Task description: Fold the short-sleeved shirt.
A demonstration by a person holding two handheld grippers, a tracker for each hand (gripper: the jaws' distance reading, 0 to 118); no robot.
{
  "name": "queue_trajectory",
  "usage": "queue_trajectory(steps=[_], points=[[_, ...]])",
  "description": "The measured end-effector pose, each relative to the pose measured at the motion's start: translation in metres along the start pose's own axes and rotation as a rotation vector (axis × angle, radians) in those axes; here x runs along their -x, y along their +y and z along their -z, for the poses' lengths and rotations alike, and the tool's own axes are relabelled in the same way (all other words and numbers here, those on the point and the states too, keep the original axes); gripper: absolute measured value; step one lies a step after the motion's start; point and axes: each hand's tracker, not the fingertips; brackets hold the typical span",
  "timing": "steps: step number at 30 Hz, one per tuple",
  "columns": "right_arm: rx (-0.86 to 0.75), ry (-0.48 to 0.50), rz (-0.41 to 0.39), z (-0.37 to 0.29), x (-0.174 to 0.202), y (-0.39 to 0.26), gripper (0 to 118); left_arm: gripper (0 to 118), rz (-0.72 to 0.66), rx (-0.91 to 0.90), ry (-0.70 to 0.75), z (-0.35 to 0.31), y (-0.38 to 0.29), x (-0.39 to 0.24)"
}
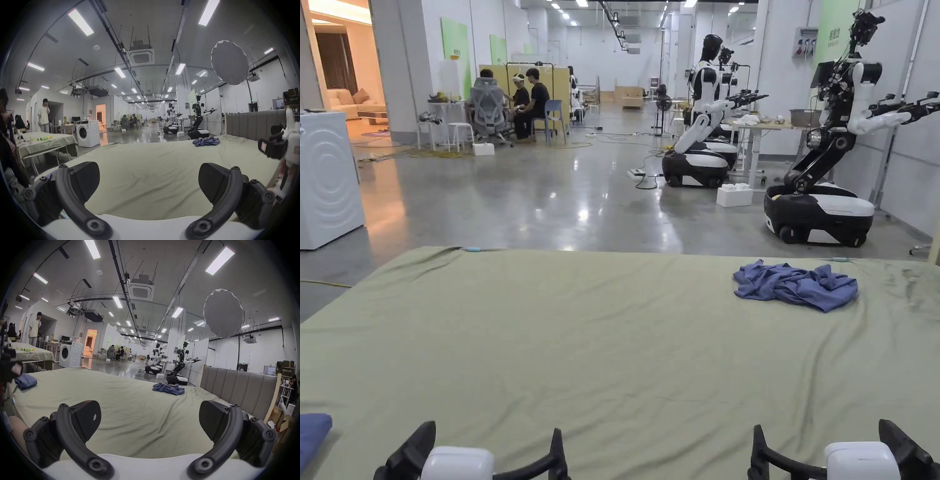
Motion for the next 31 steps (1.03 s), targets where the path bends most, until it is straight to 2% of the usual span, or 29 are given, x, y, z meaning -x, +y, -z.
queue_trajectory(steps=[2, 4, 6, 9, 12, 16, 20, 21, 23, 24, 29, 31], points=[[-0.007, 0.001, 0.002, 0.0, -0.001, 0.0, 118, 118, 0.01, 0.005, 0.017, -0.002, -0.001, -0.002], [0.016, 0.021, 0.022, 0.001, -0.004, -0.002, 118, 118, 0.022, -0.091, 0.022, -0.007, 0.002, -0.005], [0.018, 0.03, 0.043, 0.002, -0.007, -0.002, 118, 118, 0.044, -0.026, -0.002, -0.002, -0.001, -0.008], [0.028, 0.027, 0.067, 0.003, -0.009, -0.002, 118, 118, 0.04, -0.042, 0.013, 0.0, -0.002, -0.009], [0.044, -0.04, 0.016, 0.002, 0.0, -0.001, 118, 118, -0.008, -0.047, 0.002, -0.002, -0.001, 0.0], [0.01, -0.002, -0.022, -0.004, 0.005, -0.003, 118, 118, -0.069, -0.052, 0.016, -0.002, -0.002, 0.011], [-0.014, 0.005, -0.015, -0.01, 0.003, -0.003, 118, 118, -0.067, -0.041, -0.005, 0.0, -0.001, 0.01], [-0.016, -0.002, -0.005, -0.01, 0.002, -0.003, 118, 118, -0.064, -0.039, -0.005, 0.0, -0.001, 0.008], [-0.051, -0.083, 0.014, -0.014, 0.0, -0.003, 118, 118, -0.054, -0.04, -0.003, 0.0, -0.001, 0.007], [-0.072, -0.083, 0.03, -0.018, -0.002, -0.004, 118, 118, -0.05, -0.042, -0.004, -0.001, -0.002, 0.006], [-0.016, -0.053, 0.033, -0.013, -0.005, -0.004, 118, 118, -0.043, -0.045, -0.013, -0.001, -0.002, 0.004], [-0.031, -0.001, 0.062, -0.014, -0.008, -0.004, 118, 118, -0.05, -0.044, -0.01, -0.001, -0.002, 0.004]])
